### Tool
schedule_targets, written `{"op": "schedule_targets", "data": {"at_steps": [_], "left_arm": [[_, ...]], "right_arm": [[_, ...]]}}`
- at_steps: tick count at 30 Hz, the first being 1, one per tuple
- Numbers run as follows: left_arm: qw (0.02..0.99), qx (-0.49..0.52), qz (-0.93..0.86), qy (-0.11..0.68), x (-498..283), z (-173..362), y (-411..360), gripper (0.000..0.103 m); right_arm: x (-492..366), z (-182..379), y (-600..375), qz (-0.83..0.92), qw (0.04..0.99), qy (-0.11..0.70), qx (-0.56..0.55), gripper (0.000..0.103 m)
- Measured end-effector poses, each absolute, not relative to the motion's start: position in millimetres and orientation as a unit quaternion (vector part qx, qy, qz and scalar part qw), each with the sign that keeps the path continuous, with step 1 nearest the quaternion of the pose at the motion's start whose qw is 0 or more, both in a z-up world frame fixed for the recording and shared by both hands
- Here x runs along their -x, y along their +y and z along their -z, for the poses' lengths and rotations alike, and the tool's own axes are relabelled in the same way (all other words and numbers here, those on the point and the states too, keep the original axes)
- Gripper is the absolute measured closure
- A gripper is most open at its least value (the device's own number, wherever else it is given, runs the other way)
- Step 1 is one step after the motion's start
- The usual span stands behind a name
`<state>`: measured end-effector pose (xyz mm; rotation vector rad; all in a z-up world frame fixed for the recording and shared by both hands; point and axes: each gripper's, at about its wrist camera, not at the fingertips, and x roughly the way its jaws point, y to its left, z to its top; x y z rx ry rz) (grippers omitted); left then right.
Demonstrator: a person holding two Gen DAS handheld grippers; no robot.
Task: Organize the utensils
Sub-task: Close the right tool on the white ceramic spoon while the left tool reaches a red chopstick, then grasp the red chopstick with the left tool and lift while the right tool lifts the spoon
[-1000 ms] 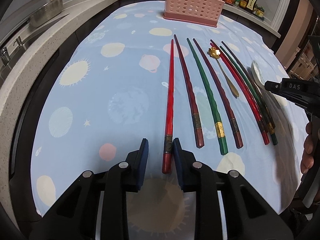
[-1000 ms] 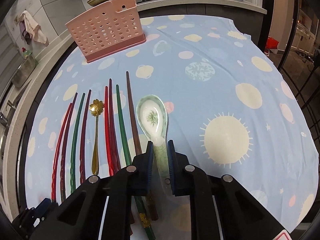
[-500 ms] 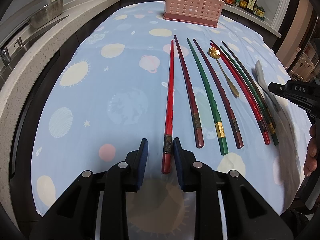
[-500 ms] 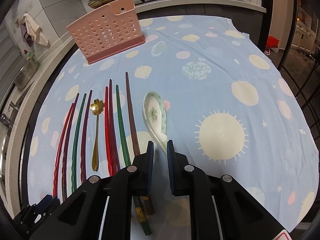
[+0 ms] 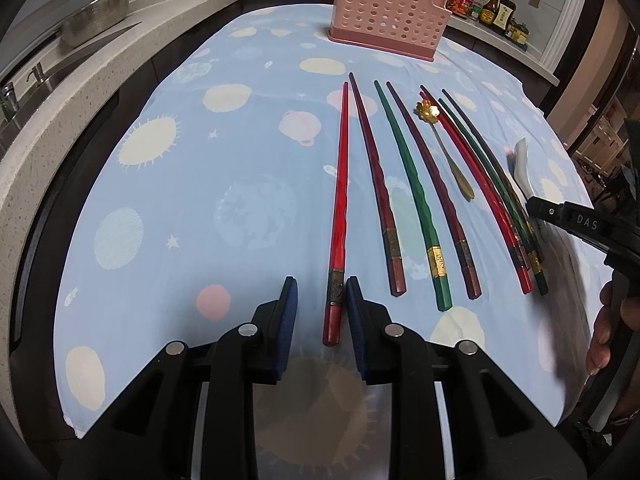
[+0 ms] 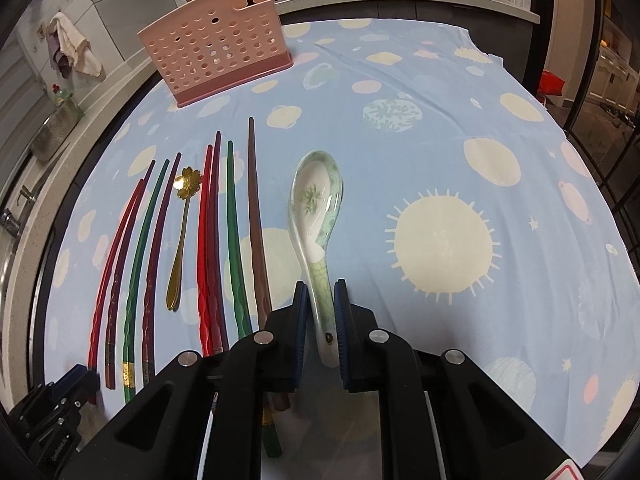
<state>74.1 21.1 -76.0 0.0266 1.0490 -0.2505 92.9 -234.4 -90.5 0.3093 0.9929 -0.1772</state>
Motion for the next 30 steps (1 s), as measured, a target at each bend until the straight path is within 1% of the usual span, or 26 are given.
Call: {"op": "schedule_targets", "data": {"at_steps": [2,5,10,15,22,30], "left_arm": [[0.857,-0.007,0.123,0.501,-74,76,23,0.090],[0.855,0.004,0.127,0.502,-72,75,26,0.094],[0.855,0.007,0.129,0.501,-66,69,27,0.096],[0.864,0.013,0.127,0.488,-61,53,31,0.096],[0.883,0.032,0.128,0.449,-66,9,36,0.096],[0.907,0.047,0.132,0.397,-96,-54,38,0.096]], "right_arm": [[-92,89,-234,0.080,0.864,0.475,-0.147,0.091],[-88,86,-233,0.074,0.863,0.475,-0.154,0.093],[-75,72,-233,0.066,0.868,0.465,-0.162,0.093],[-61,50,-238,0.061,0.877,0.444,-0.174,0.095],[-57,18,-245,0.057,0.889,0.416,-0.182,0.096],[-70,-17,-250,0.048,0.899,0.393,-0.186,0.096]]}}
